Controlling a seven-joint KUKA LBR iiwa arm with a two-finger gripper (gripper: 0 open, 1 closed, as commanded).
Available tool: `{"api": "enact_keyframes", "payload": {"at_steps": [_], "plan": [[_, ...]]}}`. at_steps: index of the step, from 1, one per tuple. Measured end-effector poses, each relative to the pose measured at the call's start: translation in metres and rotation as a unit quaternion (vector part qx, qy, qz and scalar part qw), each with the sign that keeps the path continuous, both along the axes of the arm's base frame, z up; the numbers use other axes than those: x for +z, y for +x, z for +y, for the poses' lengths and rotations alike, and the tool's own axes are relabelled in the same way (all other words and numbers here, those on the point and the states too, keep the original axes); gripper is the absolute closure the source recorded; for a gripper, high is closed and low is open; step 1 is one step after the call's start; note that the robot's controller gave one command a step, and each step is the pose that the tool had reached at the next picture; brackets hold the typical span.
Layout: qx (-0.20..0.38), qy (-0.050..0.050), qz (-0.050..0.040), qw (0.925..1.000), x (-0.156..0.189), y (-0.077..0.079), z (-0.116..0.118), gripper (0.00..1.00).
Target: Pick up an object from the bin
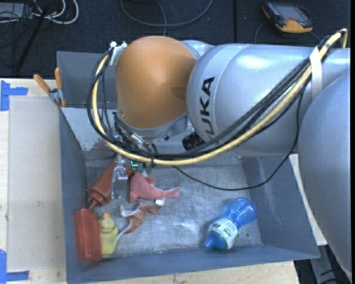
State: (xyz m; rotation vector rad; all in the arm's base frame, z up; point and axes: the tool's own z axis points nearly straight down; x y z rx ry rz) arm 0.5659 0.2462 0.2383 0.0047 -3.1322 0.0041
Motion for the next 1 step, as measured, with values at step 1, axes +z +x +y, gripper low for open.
{"api": "enact_keyframes", "payload": {"at_steps": [1], "plan": [[-0.002, 0.001, -0.0040, 1.0000, 0.0048, 0.0020, -0.0013, 0.00]]}}
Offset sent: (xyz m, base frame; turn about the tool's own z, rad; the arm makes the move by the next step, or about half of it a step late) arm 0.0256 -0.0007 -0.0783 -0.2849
